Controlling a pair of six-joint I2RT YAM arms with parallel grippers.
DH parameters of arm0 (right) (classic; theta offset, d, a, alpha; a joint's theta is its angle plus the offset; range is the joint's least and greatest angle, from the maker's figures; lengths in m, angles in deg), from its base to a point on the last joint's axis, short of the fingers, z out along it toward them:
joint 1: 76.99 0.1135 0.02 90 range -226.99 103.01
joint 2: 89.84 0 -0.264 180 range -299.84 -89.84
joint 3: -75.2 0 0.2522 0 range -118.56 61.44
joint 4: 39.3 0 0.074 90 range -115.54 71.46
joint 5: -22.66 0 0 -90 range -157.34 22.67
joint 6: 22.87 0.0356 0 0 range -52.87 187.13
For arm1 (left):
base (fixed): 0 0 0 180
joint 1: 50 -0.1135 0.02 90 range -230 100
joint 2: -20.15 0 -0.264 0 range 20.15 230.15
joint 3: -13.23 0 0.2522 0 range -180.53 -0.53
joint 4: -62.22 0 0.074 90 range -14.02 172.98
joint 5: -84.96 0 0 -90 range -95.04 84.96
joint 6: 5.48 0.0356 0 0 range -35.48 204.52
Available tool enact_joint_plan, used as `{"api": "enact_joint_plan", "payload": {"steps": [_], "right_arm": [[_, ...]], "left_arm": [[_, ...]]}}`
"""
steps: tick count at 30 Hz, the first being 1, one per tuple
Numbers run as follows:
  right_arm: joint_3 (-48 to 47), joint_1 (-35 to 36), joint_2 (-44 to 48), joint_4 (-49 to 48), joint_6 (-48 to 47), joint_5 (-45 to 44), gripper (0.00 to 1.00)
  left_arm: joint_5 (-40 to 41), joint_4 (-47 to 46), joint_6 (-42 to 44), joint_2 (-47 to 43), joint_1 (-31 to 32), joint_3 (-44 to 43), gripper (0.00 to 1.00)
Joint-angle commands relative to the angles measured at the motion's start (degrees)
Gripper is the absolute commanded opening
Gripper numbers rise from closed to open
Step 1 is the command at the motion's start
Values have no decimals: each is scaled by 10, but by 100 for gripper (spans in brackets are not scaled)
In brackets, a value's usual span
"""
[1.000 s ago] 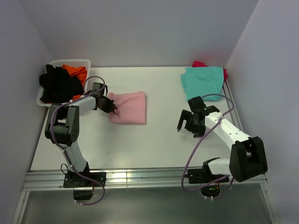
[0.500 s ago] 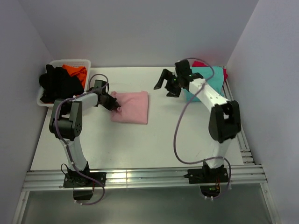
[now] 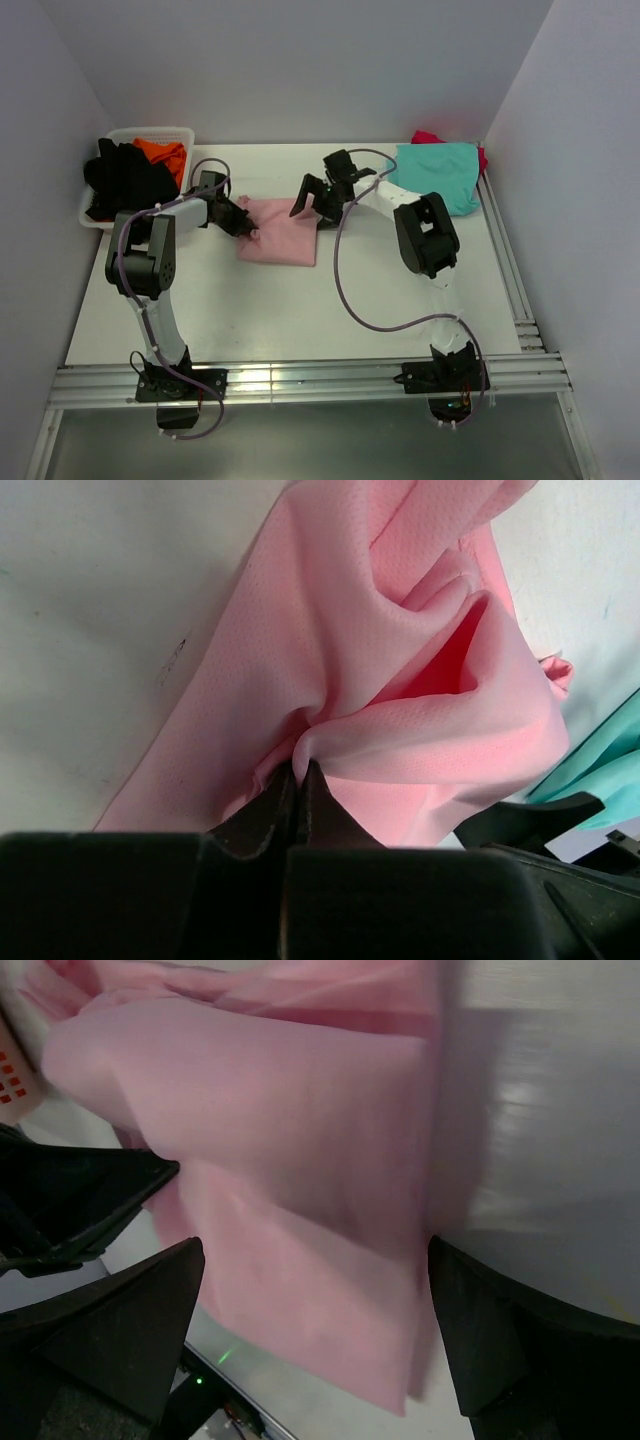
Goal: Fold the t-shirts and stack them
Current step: Neatly place the folded tshirt to the corner
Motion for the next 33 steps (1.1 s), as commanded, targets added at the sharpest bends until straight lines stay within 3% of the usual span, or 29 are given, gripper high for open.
{"api": "enact_joint_plan", "payload": {"steps": [1, 6, 8, 9, 10, 11, 13, 16, 19, 25, 27, 31, 33], "right_arm": [[-43, 29, -28, -37, 15, 12, 100], [-50, 44, -60, -56, 36, 26, 97], [-41, 47, -65, -76, 42, 38, 78], [-39, 48, -66, -77, 41, 38, 65], [-38, 48, -67, -73, 42, 36, 13], [-41, 48, -67, -66, 40, 29, 0], [-47, 48, -64, -47, 26, 25, 0], [-64, 43, -53, -10, -3, 8, 0], [-111, 29, -41, 41, -31, -8, 0], [-265, -5, -35, 192, -103, -76, 0], [-288, -15, -25, 224, -125, -95, 0], [-263, -57, 16, 228, -138, -137, 0], [-263, -72, 24, 237, -158, -154, 0]], "left_arm": [[28, 46, 25, 36, -5, 5, 0], [26, 50, 29, 47, -10, -4, 0], [25, 51, 32, 49, -13, -3, 0], [26, 50, 35, 50, -14, -2, 0], [24, 51, 35, 51, -16, -3, 1], [23, 53, 35, 52, -18, -4, 0], [22, 57, 43, 55, -19, -11, 1], [35, 81, 45, 52, -19, -30, 11], [59, 111, 41, 31, -19, -47, 6], [107, 156, 25, -13, -19, -67, 10], [107, 152, 27, -26, -19, -60, 16], [93, 134, 25, -56, -19, -34, 49], [86, 124, 25, -75, -19, -15, 58]]}}
